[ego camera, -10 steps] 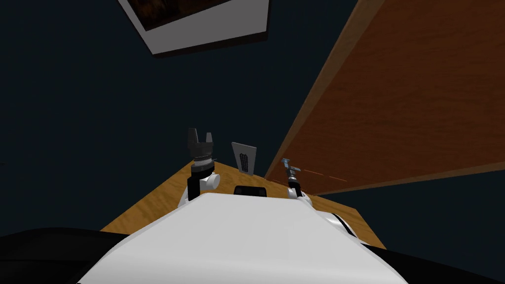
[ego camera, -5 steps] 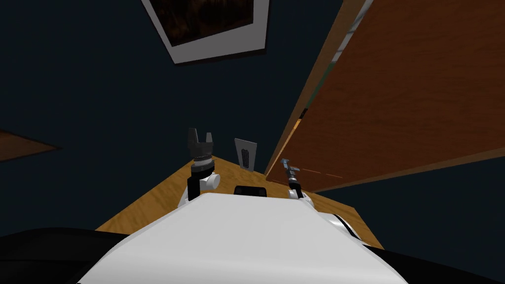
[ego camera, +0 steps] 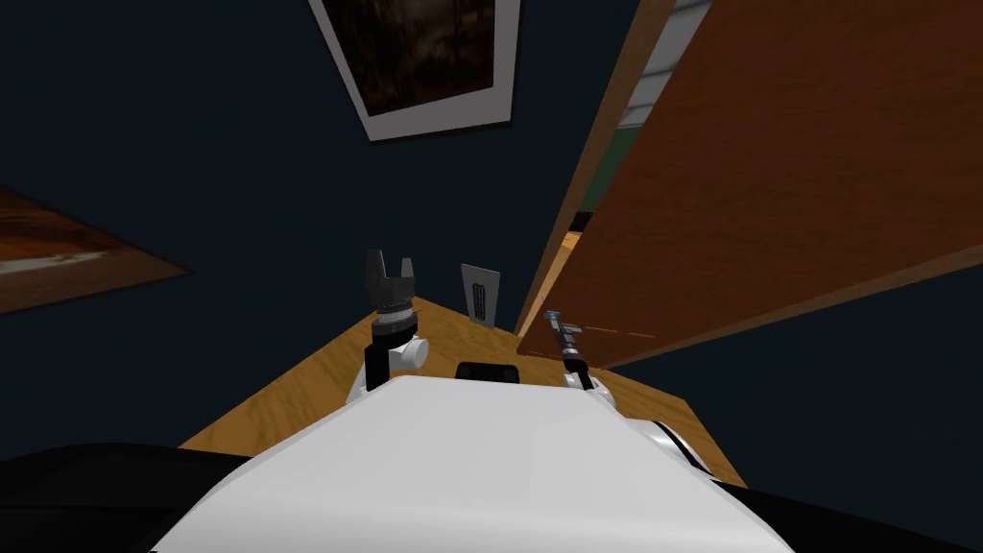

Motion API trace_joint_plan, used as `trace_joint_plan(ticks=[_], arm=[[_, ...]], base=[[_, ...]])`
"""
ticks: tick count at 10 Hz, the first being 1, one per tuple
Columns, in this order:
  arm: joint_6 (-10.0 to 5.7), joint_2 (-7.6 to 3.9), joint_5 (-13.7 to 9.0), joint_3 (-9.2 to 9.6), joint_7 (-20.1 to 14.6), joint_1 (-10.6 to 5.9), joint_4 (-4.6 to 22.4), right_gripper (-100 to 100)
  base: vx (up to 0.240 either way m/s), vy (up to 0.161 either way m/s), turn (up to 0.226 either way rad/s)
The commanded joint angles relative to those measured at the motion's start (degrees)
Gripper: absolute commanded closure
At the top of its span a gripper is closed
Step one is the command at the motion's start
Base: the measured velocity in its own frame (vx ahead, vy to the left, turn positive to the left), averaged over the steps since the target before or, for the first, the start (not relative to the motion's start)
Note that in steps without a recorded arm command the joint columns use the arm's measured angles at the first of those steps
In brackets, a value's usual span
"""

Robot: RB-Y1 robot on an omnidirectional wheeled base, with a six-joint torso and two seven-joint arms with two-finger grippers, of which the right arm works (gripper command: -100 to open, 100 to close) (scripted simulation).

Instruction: Pull the door open

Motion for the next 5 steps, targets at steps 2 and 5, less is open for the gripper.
trace_joint_plan(ticks=[2, 5], arm=[[0.11, 0.02, -0.5, 0.72, 0.2, -0.31, 0.1, 100], [0.31, 0.08, -1.4, 2.18, 0.7, -0.97, 0.3, 100]], base=[[-0.172, -0.058, 0.112], [-0.195, -0.059, 0.124]])
